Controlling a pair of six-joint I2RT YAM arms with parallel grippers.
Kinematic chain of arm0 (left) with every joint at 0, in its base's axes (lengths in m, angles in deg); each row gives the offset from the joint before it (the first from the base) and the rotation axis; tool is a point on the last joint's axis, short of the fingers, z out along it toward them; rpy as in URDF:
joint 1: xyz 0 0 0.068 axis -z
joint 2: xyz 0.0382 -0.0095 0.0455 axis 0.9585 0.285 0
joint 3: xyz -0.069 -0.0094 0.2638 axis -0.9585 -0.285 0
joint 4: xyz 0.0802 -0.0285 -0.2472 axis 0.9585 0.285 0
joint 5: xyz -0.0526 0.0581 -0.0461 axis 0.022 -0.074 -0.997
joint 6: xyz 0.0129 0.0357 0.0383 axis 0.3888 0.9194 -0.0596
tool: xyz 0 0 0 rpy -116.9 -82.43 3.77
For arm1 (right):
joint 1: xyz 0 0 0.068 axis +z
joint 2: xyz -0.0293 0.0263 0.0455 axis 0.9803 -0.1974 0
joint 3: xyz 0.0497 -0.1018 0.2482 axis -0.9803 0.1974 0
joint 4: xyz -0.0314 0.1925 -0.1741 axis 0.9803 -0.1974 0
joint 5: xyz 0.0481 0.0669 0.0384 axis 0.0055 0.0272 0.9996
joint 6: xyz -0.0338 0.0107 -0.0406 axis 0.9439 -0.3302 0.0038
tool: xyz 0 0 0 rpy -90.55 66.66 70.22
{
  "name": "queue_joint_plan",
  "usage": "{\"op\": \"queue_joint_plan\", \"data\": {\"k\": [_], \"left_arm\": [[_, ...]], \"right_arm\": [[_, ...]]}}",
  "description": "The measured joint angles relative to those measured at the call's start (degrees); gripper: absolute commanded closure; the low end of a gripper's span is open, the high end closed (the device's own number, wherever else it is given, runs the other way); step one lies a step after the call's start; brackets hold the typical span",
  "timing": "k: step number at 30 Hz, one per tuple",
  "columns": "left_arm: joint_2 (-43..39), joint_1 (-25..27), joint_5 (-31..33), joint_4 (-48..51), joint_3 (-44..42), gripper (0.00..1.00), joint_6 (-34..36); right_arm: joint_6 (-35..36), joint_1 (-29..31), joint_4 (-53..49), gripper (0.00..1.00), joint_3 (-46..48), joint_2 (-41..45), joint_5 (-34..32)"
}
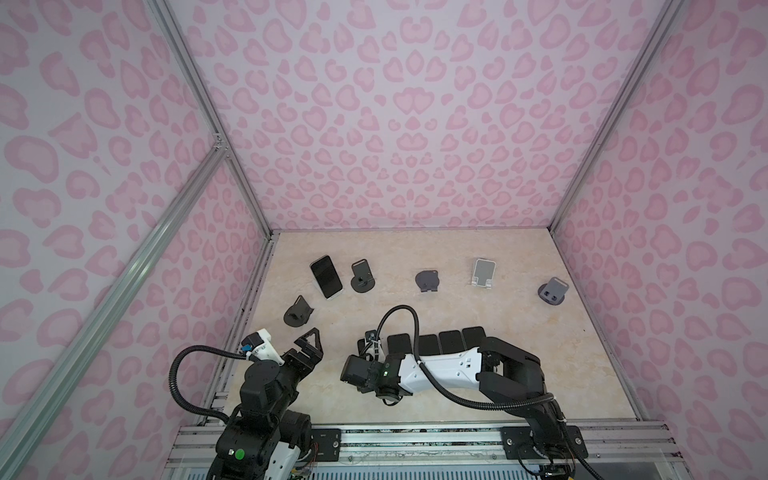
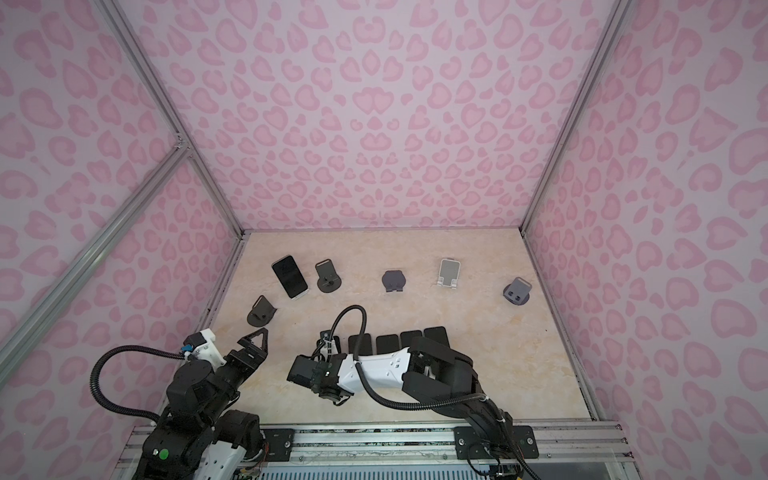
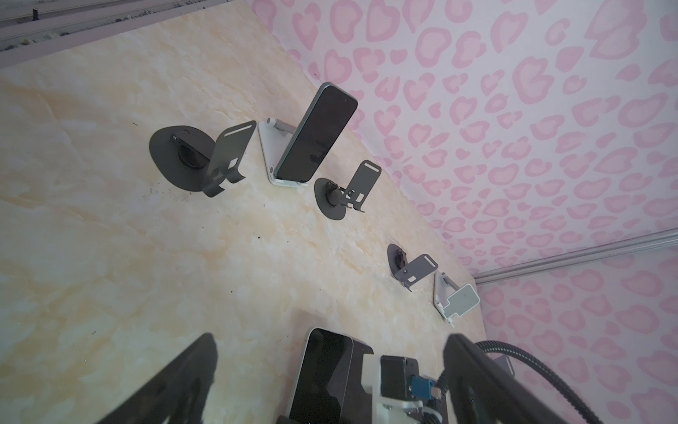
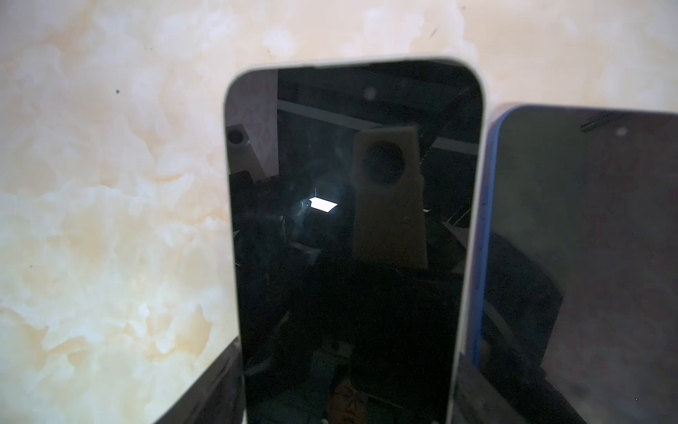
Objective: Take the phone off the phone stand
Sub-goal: 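Lower the silver-edged phone flat beside the blue-edged phone and open the right gripper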
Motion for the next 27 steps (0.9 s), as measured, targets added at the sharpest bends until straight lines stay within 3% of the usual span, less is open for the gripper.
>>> {"op": "queue_joint_plan", "data": {"k": [15,27], "left_arm": [[0.3,0.0,-0.9,-0.2,-0.5,0.01,-1.0],[0.7,0.0,-0.8,-0.2,-0.4,0.0,-0.8]], "right_arm": [[-1.4,-0.6,-0.3,0.21,-0.3,-0.4,-0.1],[-1.3,-0.9,0.4,0.22,0.0,-0.3,-0.2]]}}
